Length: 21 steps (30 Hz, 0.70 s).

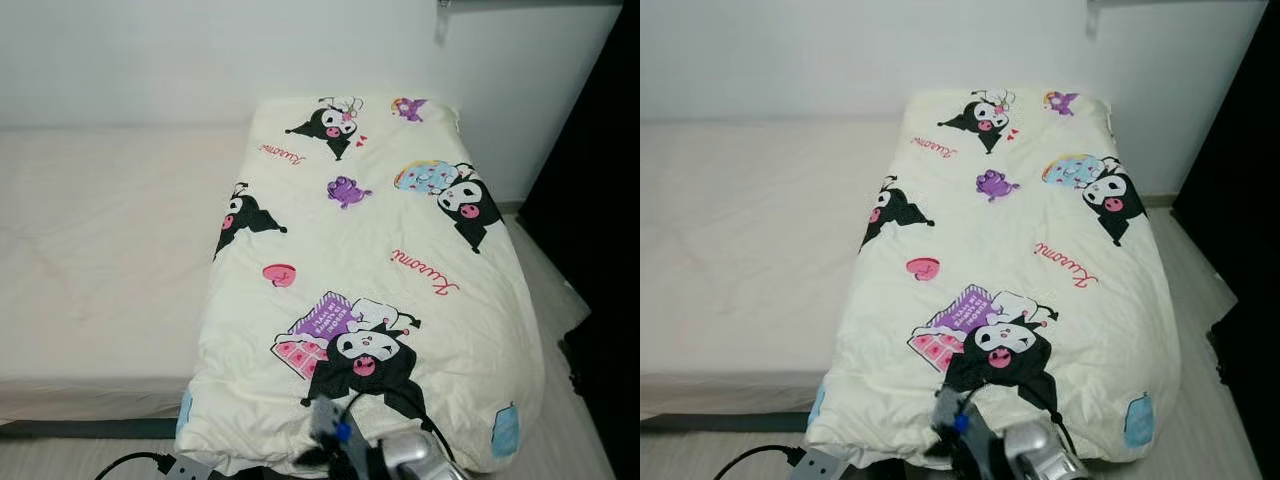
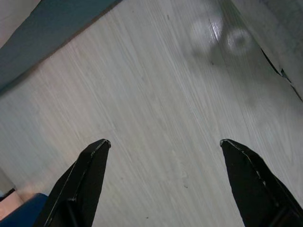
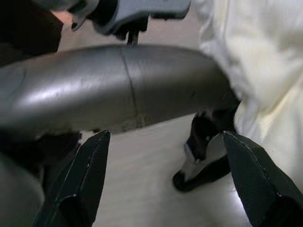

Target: Clean up the room

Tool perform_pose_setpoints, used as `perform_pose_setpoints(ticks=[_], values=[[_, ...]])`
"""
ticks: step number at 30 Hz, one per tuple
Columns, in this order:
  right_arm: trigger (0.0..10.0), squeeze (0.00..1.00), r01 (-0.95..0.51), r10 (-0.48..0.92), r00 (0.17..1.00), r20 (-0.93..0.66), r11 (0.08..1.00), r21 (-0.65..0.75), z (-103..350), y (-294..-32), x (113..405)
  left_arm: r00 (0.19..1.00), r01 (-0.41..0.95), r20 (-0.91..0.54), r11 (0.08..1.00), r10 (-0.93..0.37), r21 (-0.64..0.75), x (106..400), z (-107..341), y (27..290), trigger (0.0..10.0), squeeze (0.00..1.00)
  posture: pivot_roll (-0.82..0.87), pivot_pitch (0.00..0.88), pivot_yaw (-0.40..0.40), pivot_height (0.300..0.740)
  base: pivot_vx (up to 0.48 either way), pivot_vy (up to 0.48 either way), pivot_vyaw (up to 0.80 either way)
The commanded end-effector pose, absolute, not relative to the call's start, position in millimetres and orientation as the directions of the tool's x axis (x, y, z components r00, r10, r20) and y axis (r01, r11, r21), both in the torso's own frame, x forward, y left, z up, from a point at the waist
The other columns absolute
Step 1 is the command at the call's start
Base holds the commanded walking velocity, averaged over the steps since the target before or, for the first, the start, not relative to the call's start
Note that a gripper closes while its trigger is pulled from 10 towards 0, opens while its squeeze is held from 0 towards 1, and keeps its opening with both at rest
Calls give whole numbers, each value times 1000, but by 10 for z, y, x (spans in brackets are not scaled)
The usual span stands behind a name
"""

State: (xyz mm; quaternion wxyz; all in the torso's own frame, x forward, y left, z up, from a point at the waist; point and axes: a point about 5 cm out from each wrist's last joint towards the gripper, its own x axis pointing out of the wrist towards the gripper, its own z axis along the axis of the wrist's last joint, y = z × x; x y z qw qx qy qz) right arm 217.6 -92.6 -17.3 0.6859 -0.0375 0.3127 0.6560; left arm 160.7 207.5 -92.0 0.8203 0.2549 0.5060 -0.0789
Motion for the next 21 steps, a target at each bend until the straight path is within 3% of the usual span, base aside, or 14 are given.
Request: perform_pose_setpoints(ticks=[1, 3, 4, 5, 6, 8, 9, 10, 11, 12, 13, 14, 17, 21], values=[[10000, 1000, -925, 874, -98, -476, 96, 367, -153, -899, 2159, 457, 409, -883, 856, 109, 317, 1559, -951, 2007, 10000, 0, -118, 118, 35, 600, 0, 0, 0], [10000, 1000, -914, 923, -21, -383, 137, 381, 12, -1011, 2267, 453, 408, -882, 850, 129, 334, 1561, -948, 2030, 10000, 0, -119, 113, 33, 600, 0, 0, 0], [10000, 1000, -907, 954, 65, -294, 180, 381, 153, -1051, 2374, 440, 416, -884, 836, 158, 357, 1543, -951, 2069, 10000, 0, -126, 112, 34, 600, 0, 0, 0], [10000, 1000, -907, 954, 65, -294, 180, 381, 153, -1051, 2374, 440, 416, -884, 836, 158, 357, 1543, -951, 2069, 10000, 0, -126, 112, 34, 600, 0, 0, 0], [10000, 1000, -895, 964, 188, -188, 247, 373, 317, -1114, 2512, 415, 389, -885, 839, 210, 381, 1503, -955, 2141, 10000, 0, -126, 112, 34, 600, 0, 0, 0], [10000, 1000, -870, 938, 339, -75, 343, 354, 512, -1229, 2666, 376, 317, -880, 853, 289, 415, 1442, -954, 2257, 10000, 0, -133, 110, 37, 600, 0, 0, 0], [10000, 1000, -870, 938, 339, -75, 343, 354, 512, -1229, 2666, 376, 317, -880, 853, 289, 415, 1442, -954, 2257, 10000, 0, -133, 110, 37, 600, 0, 0, 0], [10000, 557, -825, 885, 461, -67, 455, 336, 557, -1316, 2784, 348, 209, -874, 881, 339, 425, 1406, -944, 2346, 10000, 0, -142, 110, 39, 600, 0, 0, 0], [10000, 0, -772, 822, 564, -73, 557, 306, 581, -1392, 2881, 329, 123, -866, 892, 376, 434, 1385, -932, 2421, 10000, 0, -142, 110, 39, 600, 0, 0, 0], [10000, 0, -772, 822, 564, -73, 557, 306, 581, -1392, 2881, 329, 123, -866, 892, 376, 434, 1385, -932, 2421, 10000, 0, -142, 110, 39, 600, 0, 0, 0], [10000, 0, -699, 751, 656, -75, 641, 317, 595, -1478, 2977, 315, 39, -855, 894, 413, 446, 1375, -912, 2499, 10000, 0, -146, 109, 38, 600, 0, 0, 0], [10000, 0, -699, 751, 656, -75, 641, 317, 595, -1478, 2977, 315, 39, -855, 894, 413, 446, 1375, -912, 2499, 10000, 0, -146, 109, 38, 600, 0, 0, 0], [10000, 0, -515, 569, 822, 17, 731, 448, 657, -1755, 3116, 337, -179, -798, 866, 499, 466, 1468, -811, 2692, 10000, 0, -145, 109, 37, 610, 0, 0, 0], [10000, 0, -437, 506, 862, -19, 762, 478, 568, -1806, 3087, 357, -303, -765, 841, 536, 448, 1564, -739, 2773, 10000, 0, -142, 109, 35, 620, 0, 0, 0]])
